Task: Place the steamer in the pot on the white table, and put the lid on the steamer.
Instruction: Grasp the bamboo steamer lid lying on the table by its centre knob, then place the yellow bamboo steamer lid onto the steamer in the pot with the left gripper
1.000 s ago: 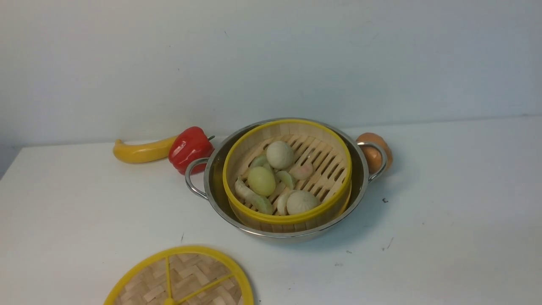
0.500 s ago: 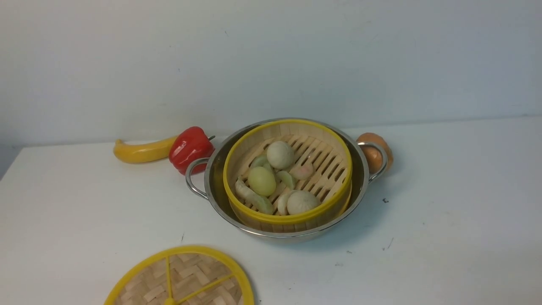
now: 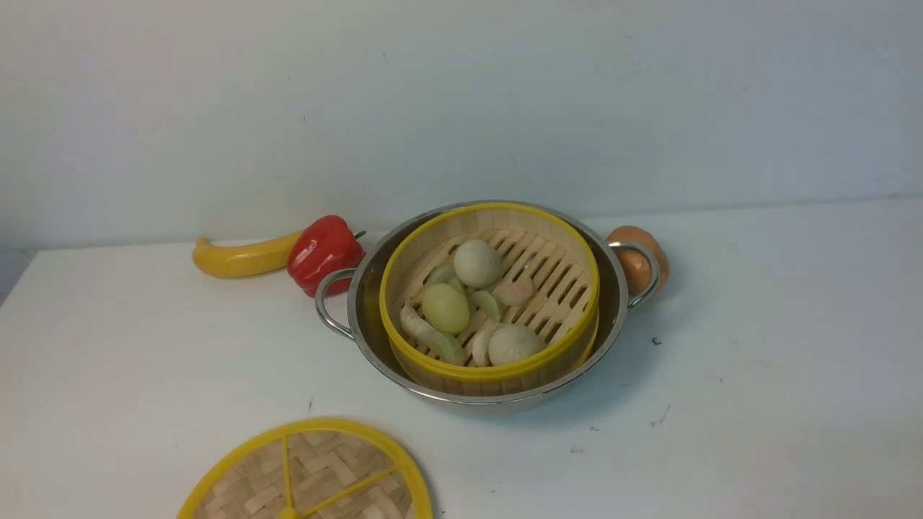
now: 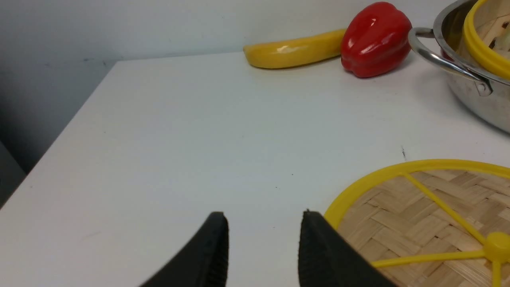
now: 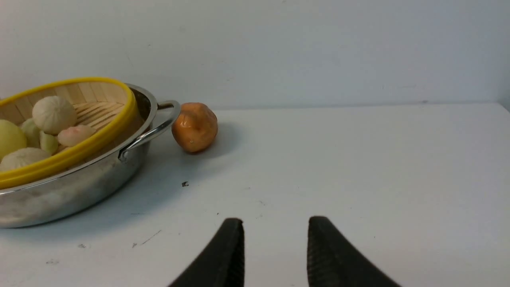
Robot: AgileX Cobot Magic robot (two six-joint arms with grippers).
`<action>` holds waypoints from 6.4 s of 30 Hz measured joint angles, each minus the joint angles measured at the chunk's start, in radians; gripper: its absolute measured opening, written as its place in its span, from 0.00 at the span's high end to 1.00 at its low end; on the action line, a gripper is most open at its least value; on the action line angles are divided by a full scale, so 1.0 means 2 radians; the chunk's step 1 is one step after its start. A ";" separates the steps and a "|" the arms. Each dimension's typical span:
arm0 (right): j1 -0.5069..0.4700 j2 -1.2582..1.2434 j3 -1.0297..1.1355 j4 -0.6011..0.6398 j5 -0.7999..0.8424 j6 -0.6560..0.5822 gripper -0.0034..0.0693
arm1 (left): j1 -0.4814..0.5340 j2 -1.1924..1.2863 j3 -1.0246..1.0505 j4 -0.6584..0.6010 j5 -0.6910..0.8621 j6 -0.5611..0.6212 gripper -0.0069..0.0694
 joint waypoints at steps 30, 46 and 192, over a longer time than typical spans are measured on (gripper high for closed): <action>0.000 0.000 0.000 0.002 0.000 0.012 0.62 | 0.000 -0.001 0.000 0.067 -0.023 0.044 0.59; 0.000 0.000 0.000 0.002 0.000 0.012 0.62 | 0.000 -0.001 0.000 -0.041 -0.139 -0.043 0.59; 0.000 0.000 0.000 0.002 0.000 0.014 0.62 | -0.240 1.028 -0.906 -0.142 0.252 0.224 0.76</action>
